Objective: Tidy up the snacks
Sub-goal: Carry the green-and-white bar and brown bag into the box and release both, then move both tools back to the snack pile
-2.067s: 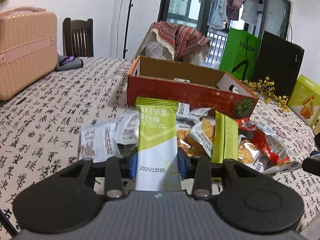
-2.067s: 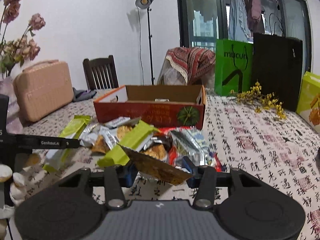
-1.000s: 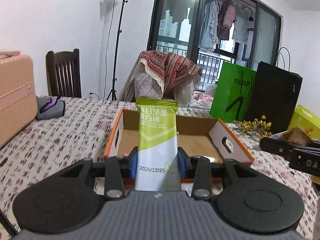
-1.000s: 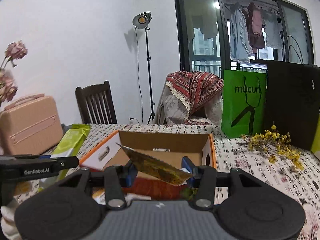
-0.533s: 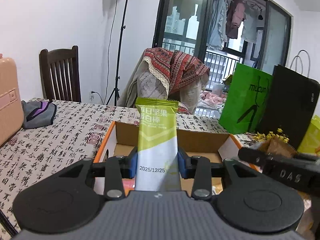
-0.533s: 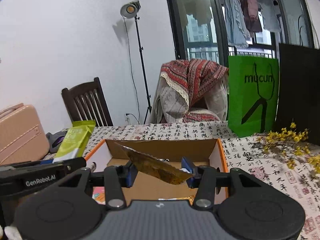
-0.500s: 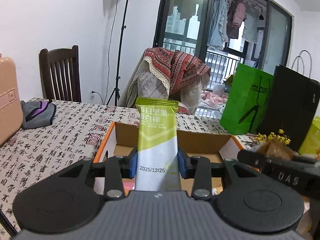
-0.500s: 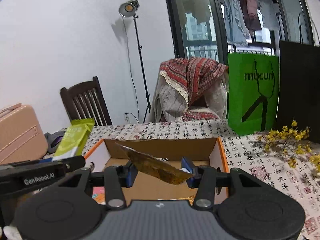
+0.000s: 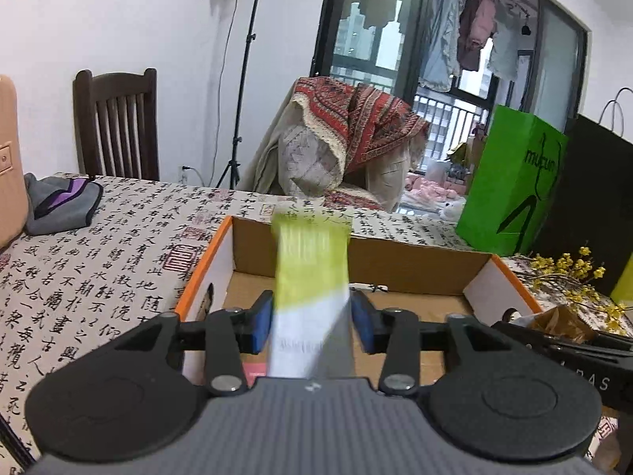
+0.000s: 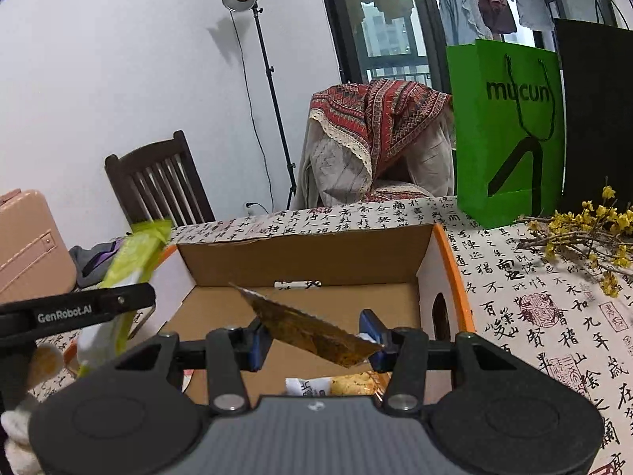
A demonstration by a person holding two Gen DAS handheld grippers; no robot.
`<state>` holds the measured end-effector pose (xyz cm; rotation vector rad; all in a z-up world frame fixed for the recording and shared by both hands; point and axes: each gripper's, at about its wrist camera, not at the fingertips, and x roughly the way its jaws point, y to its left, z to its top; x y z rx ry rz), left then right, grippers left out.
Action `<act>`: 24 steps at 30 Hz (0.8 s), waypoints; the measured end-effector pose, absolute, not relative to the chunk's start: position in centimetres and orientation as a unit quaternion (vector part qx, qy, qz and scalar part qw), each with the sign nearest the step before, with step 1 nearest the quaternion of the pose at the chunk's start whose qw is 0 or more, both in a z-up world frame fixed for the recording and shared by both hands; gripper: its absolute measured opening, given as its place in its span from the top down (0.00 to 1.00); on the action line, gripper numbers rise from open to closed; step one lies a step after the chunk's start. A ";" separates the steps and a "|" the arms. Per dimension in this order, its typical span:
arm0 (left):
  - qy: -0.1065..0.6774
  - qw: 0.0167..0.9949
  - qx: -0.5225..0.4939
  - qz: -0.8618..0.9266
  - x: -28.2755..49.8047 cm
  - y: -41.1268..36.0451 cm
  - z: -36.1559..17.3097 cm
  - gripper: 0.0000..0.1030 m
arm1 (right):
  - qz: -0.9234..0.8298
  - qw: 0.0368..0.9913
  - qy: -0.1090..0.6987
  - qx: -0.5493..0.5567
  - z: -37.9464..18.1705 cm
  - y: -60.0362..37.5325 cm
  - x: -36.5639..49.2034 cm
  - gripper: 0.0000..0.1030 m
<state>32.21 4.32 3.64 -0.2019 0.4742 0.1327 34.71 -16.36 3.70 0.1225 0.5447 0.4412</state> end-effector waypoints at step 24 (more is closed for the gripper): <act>0.219 0.967 -0.103 0.081 28.8 3.5 6.6 0.00 | 0.217 0.951 0.210 0.067 8.4 -18.6 30.9 0.00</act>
